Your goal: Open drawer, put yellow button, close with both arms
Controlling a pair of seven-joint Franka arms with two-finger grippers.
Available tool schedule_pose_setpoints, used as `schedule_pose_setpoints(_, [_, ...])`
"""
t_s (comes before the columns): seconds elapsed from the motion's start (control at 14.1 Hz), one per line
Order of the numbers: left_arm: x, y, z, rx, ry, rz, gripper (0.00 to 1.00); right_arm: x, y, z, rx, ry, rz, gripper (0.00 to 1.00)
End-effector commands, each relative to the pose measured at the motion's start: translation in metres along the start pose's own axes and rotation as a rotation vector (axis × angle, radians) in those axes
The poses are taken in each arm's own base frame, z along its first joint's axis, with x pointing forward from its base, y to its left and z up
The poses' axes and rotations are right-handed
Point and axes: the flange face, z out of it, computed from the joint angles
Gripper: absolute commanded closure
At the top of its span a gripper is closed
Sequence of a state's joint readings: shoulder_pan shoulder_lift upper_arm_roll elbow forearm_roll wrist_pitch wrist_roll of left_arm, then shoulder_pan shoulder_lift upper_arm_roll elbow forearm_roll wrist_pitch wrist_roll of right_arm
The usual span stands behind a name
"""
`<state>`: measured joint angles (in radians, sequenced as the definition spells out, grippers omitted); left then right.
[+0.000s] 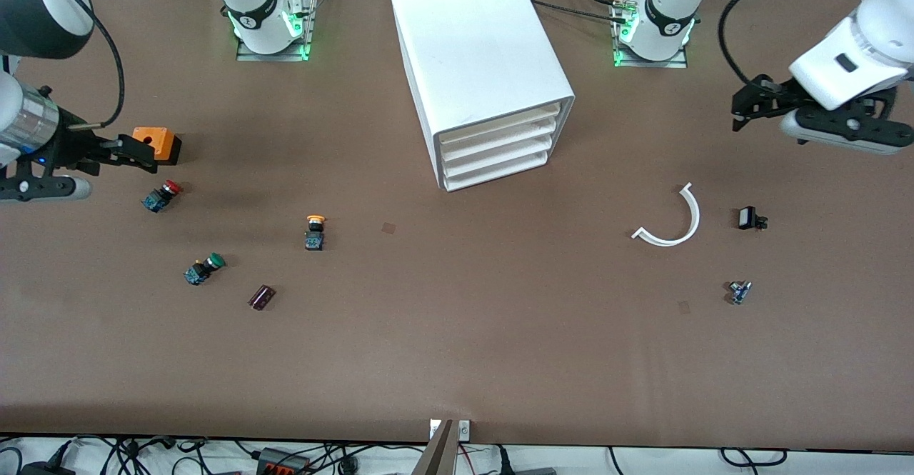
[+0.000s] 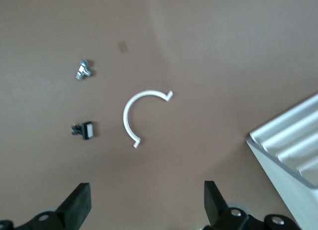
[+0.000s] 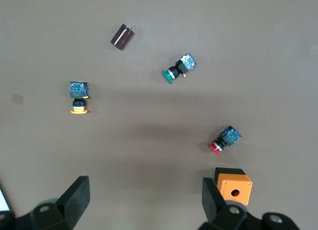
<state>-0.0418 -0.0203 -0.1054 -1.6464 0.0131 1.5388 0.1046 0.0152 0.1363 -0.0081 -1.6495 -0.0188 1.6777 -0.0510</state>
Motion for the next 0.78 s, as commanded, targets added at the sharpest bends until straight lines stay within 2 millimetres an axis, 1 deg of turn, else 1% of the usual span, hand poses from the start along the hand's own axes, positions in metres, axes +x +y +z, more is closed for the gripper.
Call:
schedule_pose_setpoints(0.0, [0.017, 0.027, 0.022, -0.03, -0.076, 0.066, 0.0, 0.015, -0.002, 0.029, -0.01, -0.026, -0.015, 0.0])
schedule_pose_setpoints(0.07, [0.019, 0.041, 0.029, -0.034, -0.105, 0.09, 0.0, 0.018, -0.003, 0.036, -0.008, -0.036, -0.017, 0.0])
schedule_pose_setpoints(0.14, [0.02, 0.063, 0.037, -0.048, -0.135, 0.131, 0.0, 0.023, -0.011, 0.046, -0.011, -0.045, -0.031, 0.0])
schedule_pose_setpoints(0.21, [0.027, 0.085, 0.057, -0.073, -0.182, 0.168, 0.0, 0.029, -0.017, 0.057, -0.015, -0.053, -0.041, 0.0])
schedule_pose_setpoints(0.28, [0.036, 0.11, 0.082, -0.116, -0.23, 0.204, 0.0, 0.034, -0.02, 0.068, -0.016, -0.063, -0.042, 0.0])
schedule_pose_setpoints(0.36, [0.039, 0.13, 0.093, -0.195, -0.25, 0.228, 0.0, 0.039, -0.031, 0.082, -0.018, -0.078, -0.059, 0.0])
schedule_pose_setpoints(0.43, [0.043, 0.144, 0.097, -0.31, -0.248, 0.227, 0.0, 0.044, -0.047, 0.093, -0.021, -0.086, -0.081, 0.0])
schedule_pose_setpoints(0.5, [0.05, 0.15, 0.107, -0.448, -0.251, 0.201, 0.0, 0.049, -0.058, 0.104, -0.024, -0.087, -0.095, 0.0])
schedule_pose_setpoints(0.57, [0.057, 0.155, 0.127, -0.587, -0.262, 0.16, 0.0, 0.054, -0.068, 0.116, -0.026, -0.09, -0.11, 0.0])
schedule_pose_setpoints(0.64, [0.06, 0.157, 0.14, -0.649, -0.233, 0.151, 0.0, 0.059, -0.074, 0.13, -0.031, -0.103, -0.12, 0.0])
schedule_pose_setpoints(0.71, [0.06, 0.155, 0.157, -0.679, -0.212, 0.192, 0.0, 0.064, -0.089, 0.148, -0.033, -0.112, -0.143, 0.0])
